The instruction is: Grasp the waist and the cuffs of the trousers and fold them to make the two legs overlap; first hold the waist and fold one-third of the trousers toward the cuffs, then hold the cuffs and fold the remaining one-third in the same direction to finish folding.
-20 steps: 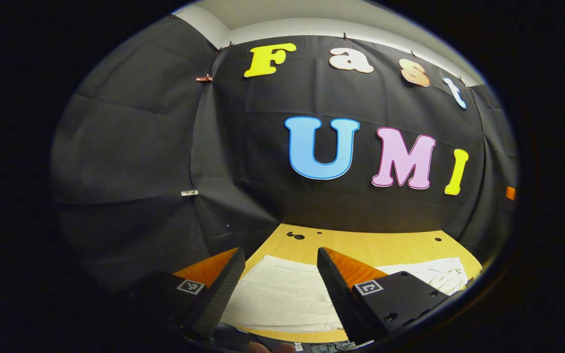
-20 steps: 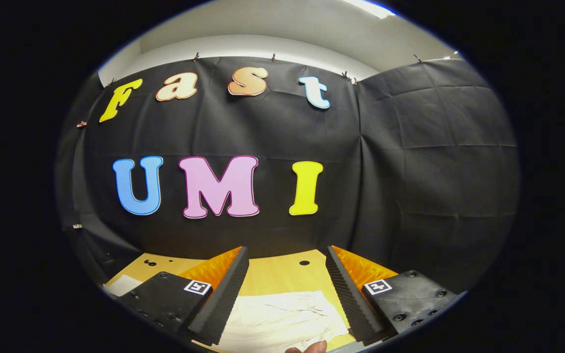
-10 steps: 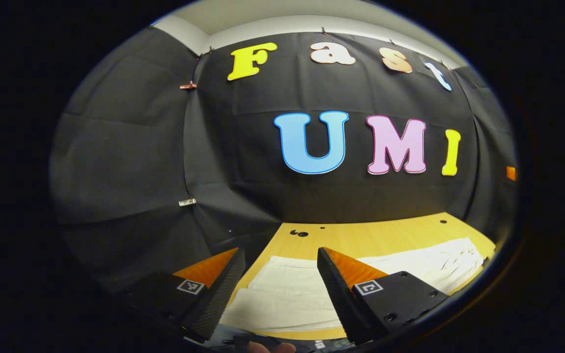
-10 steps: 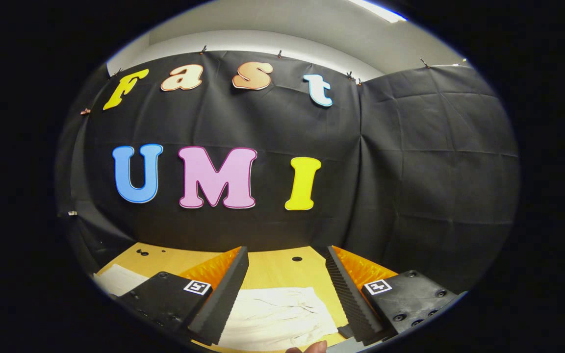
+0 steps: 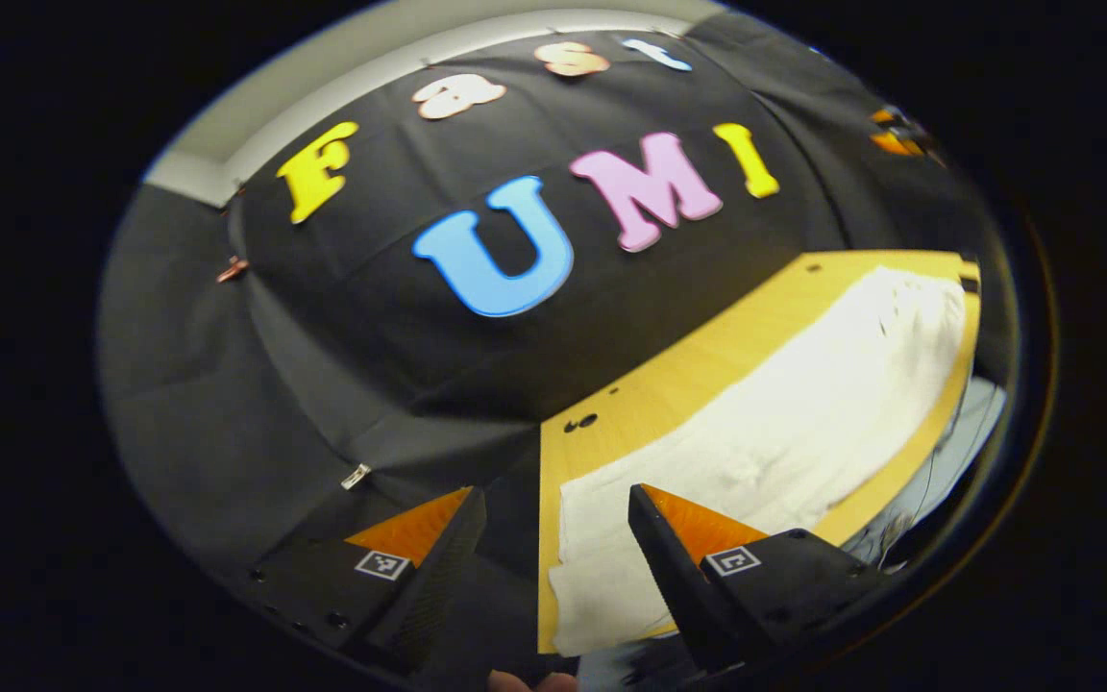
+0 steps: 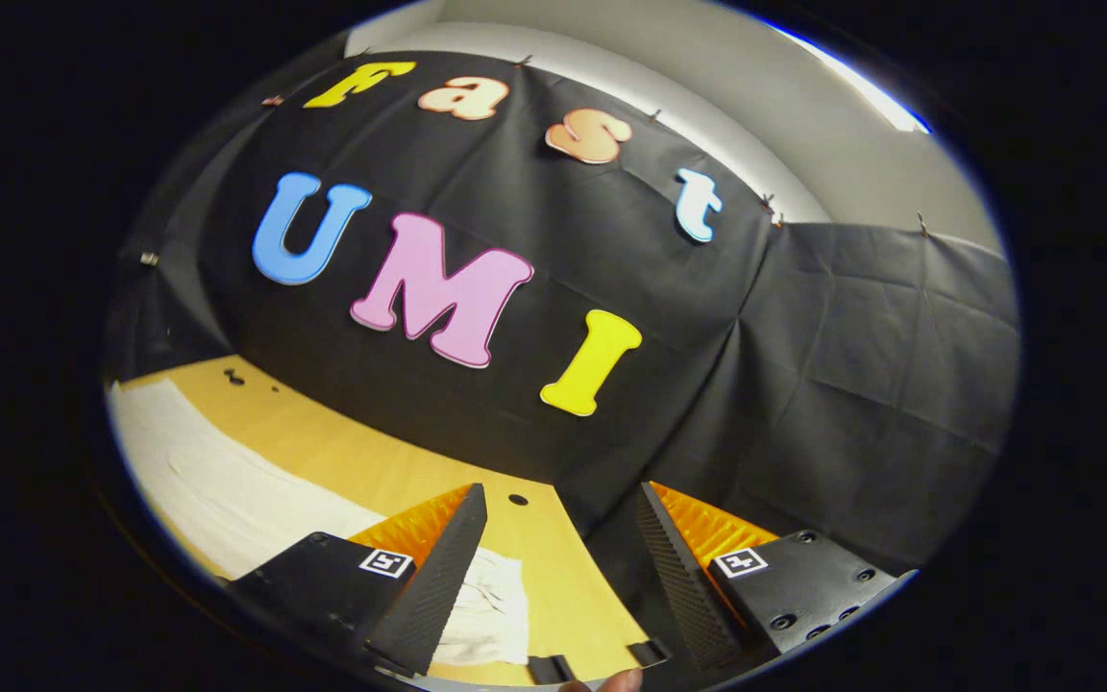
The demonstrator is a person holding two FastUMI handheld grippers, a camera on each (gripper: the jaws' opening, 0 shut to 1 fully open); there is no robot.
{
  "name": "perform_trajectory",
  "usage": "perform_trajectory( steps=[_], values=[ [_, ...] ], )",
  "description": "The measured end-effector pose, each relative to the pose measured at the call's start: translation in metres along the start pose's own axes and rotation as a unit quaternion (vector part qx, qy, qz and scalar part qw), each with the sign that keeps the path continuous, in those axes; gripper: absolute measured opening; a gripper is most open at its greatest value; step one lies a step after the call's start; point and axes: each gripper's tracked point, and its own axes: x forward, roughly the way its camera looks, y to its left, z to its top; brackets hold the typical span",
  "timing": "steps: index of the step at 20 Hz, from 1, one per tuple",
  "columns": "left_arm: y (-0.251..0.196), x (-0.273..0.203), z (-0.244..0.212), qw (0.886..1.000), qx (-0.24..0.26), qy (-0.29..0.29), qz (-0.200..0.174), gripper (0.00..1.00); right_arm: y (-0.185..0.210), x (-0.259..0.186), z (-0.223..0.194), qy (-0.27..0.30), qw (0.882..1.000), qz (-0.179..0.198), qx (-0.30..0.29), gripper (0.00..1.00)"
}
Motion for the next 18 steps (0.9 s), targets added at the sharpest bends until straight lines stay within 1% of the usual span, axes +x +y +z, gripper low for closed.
perform_trajectory(
  steps=[2, 4, 6, 8, 10, 12, 14, 16, 18],
  values=[
    [-0.011, 0.001, -0.026, 0.999, 0.036, 0.015, -0.026, 0.96, 0.001, 0.001, -0.025, 0.012, 0.999, 0.015, -0.049, 0.97],
    [-0.021, 0.005, -0.056, 0.995, 0.080, 0.039, -0.050, 0.96, 0.002, 0.000, -0.053, 0.029, 0.994, 0.030, -0.097, 0.97],
    [-0.038, 0.006, -0.084, 0.987, 0.125, 0.057, -0.084, 0.95, 0.006, -0.001, -0.082, 0.046, 0.987, 0.044, -0.146, 0.97],
    [-0.062, 0.006, -0.112, 0.978, 0.149, 0.070, -0.130, 0.96, 0.015, -0.005, -0.108, 0.059, 0.979, 0.063, -0.187, 0.98],
    [-0.076, 0.008, -0.144, 0.968, 0.172, 0.096, -0.156, 0.95, 0.024, -0.008, -0.130, 0.074, 0.968, 0.084, -0.223, 0.97],
    [-0.080, 0.012, -0.175, 0.957, 0.201, 0.128, -0.167, 0.95, 0.029, -0.016, -0.153, 0.086, 0.960, 0.101, -0.245, 0.97],
    [-0.077, 0.019, -0.194, 0.947, 0.233, 0.149, -0.165, 0.95, 0.031, -0.020, -0.171, 0.100, 0.955, 0.112, -0.256, 0.97],
    [-0.075, 0.027, -0.201, 0.942, 0.246, 0.157, -0.164, 0.95, 0.030, -0.024, -0.188, 0.116, 0.951, 0.119, -0.261, 0.97],
    [-0.076, 0.037, -0.196, 0.942, 0.250, 0.152, -0.166, 0.95, 0.030, -0.025, -0.198, 0.127, 0.948, 0.122, -0.264, 0.98]
  ],
)
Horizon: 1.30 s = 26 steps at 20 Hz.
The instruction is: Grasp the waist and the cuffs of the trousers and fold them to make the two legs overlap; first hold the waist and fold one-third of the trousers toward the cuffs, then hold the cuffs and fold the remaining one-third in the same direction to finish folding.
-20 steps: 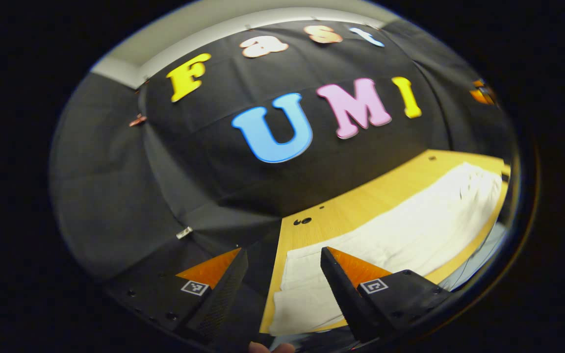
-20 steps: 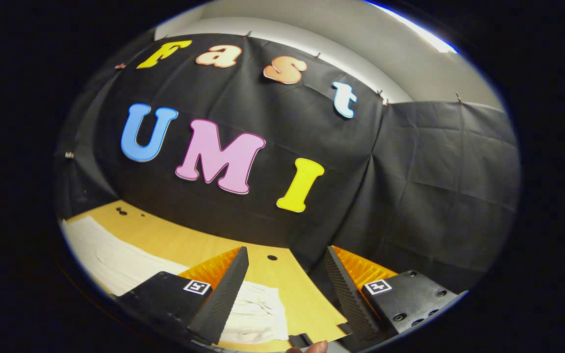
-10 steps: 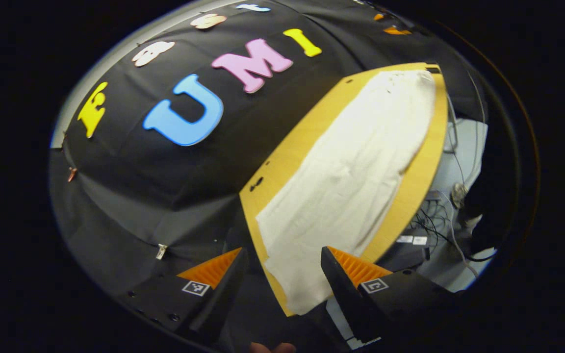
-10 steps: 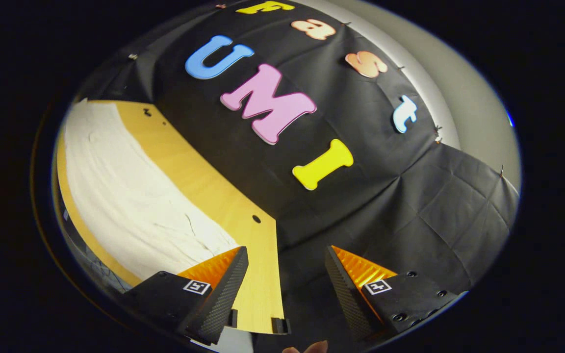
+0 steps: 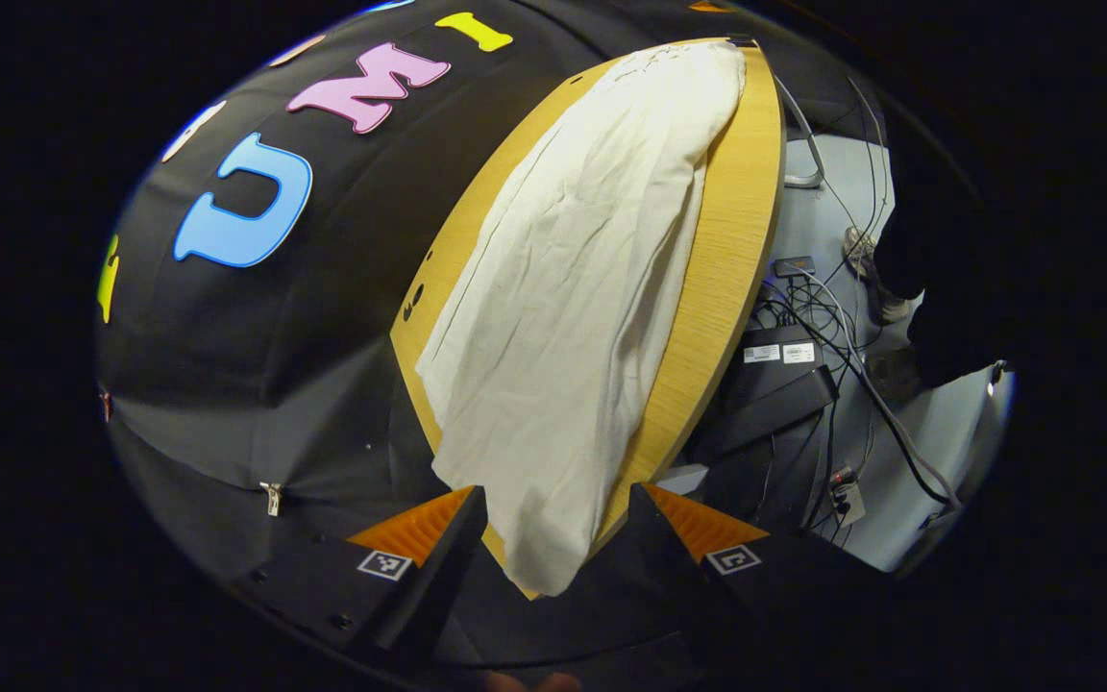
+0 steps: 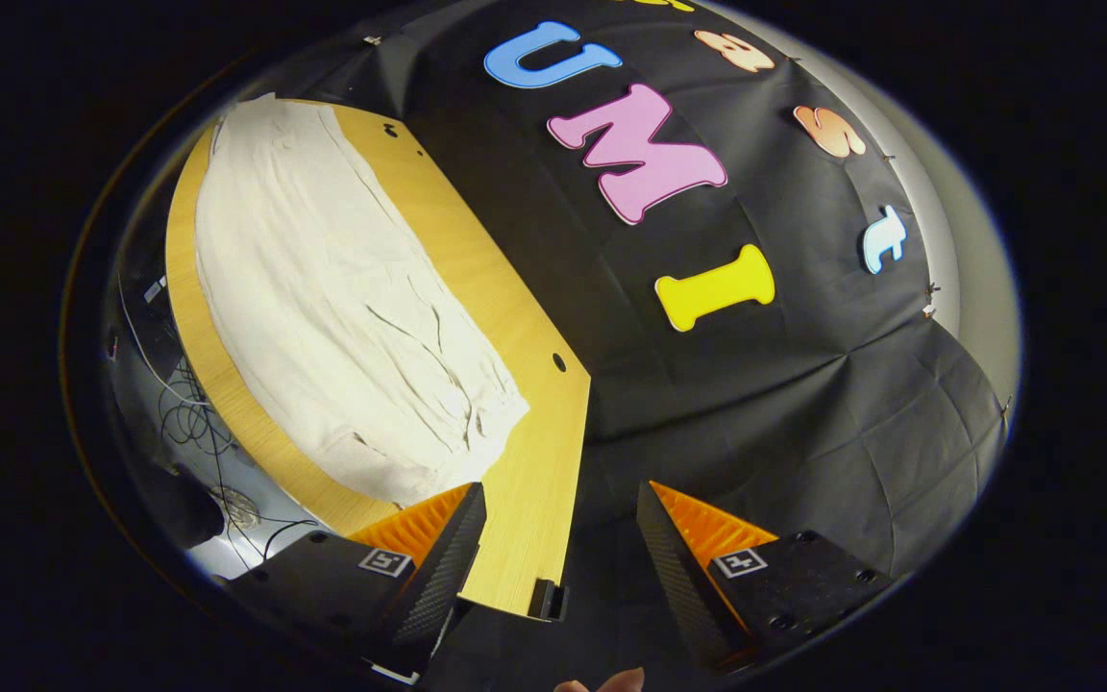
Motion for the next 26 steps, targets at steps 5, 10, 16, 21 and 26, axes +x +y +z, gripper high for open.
perform_trajectory(
  steps=[5, 10, 16, 21, 26],
  values=[
    [0.009, 0.018, 0.010, 0.999, 0.044, 0.001, -0.004, 0.95, 0.004, 0.012, -0.005, 0.002, 1.000, 0.007, 0.001, 0.97],
    [0.017, 0.035, 0.011, 0.996, 0.081, 0.015, -0.026, 0.94, 0.024, 0.034, -0.009, -0.018, 0.997, 0.047, -0.050, 0.97],
    [0.005, 0.057, 0.013, 0.988, 0.097, 0.058, -0.105, 0.27, 0.073, 0.045, -0.017, -0.059, 0.975, 0.148, -0.156, 0.97],
    [0.009, 0.060, 0.015, 0.987, 0.059, 0.087, -0.125, 0.08, 0.112, 0.041, -0.037, -0.074, 0.950, 0.218, -0.212, 0.97],
    [0.009, 0.062, 0.018, 0.986, 0.046, 0.093, -0.133, 0.06, 0.125, 0.073, -0.056, -0.062, 0.936, 0.212, -0.275, 0.96]
  ],
)
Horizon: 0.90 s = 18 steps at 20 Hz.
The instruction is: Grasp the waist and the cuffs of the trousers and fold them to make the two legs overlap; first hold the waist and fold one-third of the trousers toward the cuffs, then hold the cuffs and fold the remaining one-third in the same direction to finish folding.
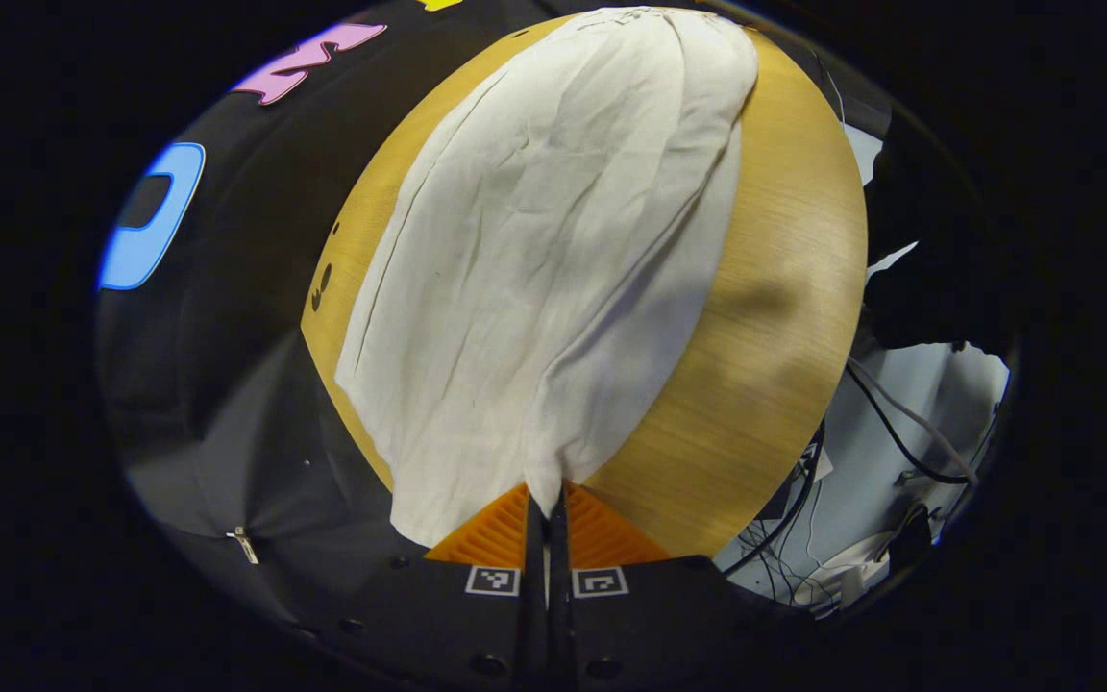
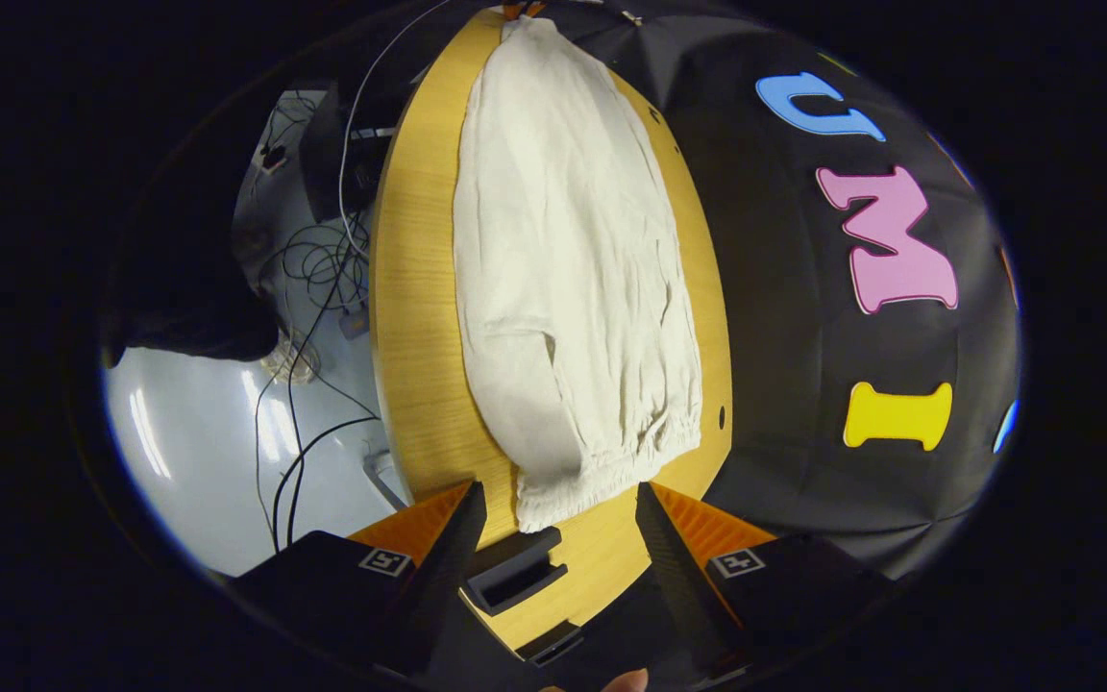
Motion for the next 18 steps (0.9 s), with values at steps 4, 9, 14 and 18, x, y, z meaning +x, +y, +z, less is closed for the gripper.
perform_trajectory(
  steps=[4, 9, 14, 18],
  values=[
    [0.000, 0.001, -0.001, 1.000, 0.012, 0.001, 0.010, 0.06, -0.017, 0.030, 0.000, 0.002, 1.000, -0.010, -0.021, 0.98],
    [0.001, 0.002, -0.001, 1.000, 0.002, 0.003, 0.012, 0.06, -0.012, 0.055, -0.004, 0.021, 0.999, 0.046, -0.009, 0.54],
    [0.003, 0.000, 0.001, 0.999, 0.005, 0.005, 0.032, 0.06, -0.007, 0.059, -0.005, 0.033, 0.994, 0.103, 0.027, 0.18],
    [0.010, -0.006, 0.005, 0.998, -0.027, -0.007, 0.059, 0.06, -0.023, 0.046, 0.004, 0.034, 0.991, 0.099, 0.077, 0.11]
  ],
)
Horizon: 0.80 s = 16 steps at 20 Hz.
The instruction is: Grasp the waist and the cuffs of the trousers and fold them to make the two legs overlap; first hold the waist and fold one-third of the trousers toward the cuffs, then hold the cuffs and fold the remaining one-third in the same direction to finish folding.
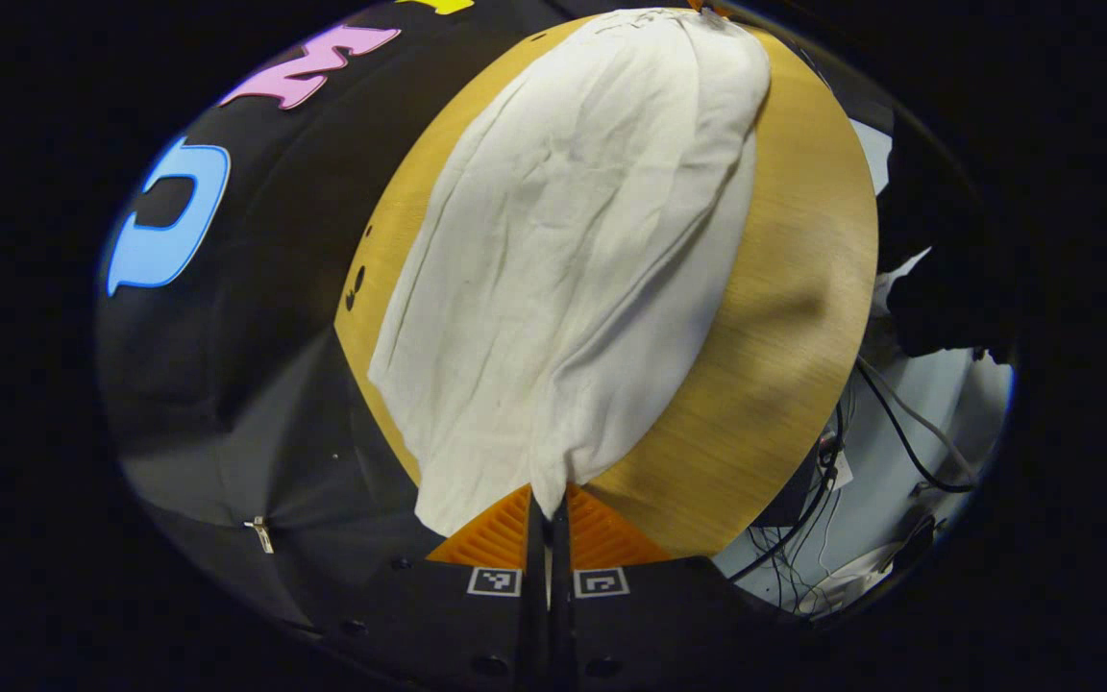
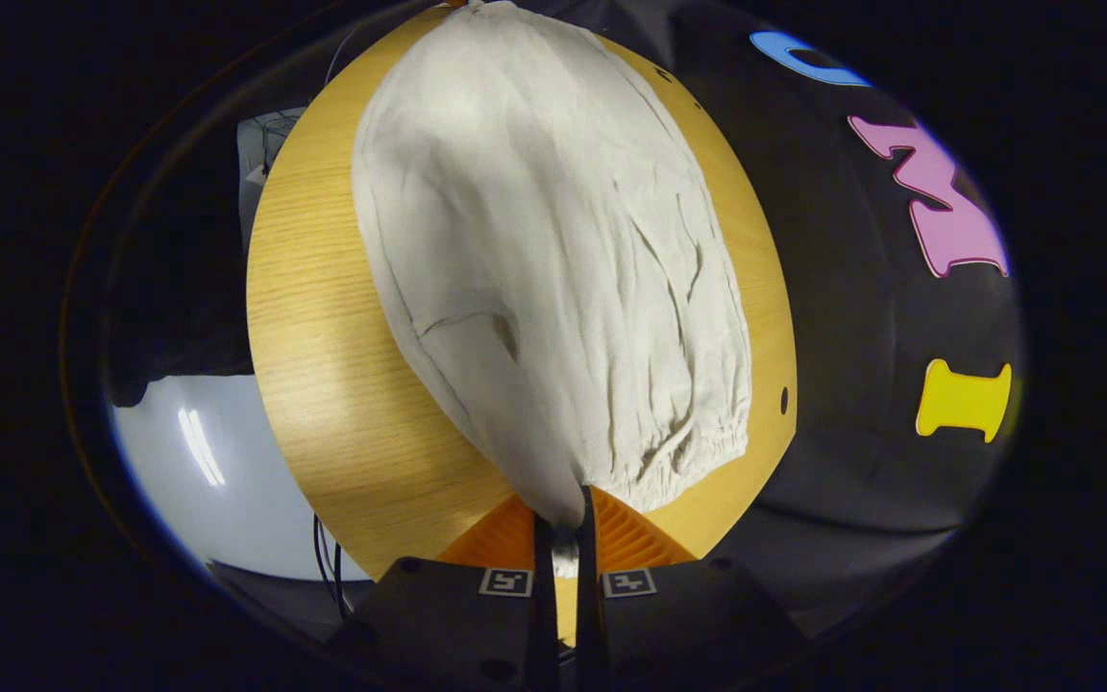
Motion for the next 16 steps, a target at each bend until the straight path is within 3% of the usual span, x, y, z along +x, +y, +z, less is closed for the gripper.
perform_trajectory(
  steps=[7, 16],
  values=[
    [0.065, -0.022, 0.024, 0.993, -0.083, -0.034, 0.073, 0.05, -0.049, -0.030, 0.025, -0.020, 0.991, -0.050, 0.123, 0.12],
    [0.155, 0.005, 0.074, 0.983, -0.131, -0.066, 0.114, 0.06, -0.130, -0.036, 0.043, -0.035, 0.971, -0.089, 0.217, 0.11]
  ],
)
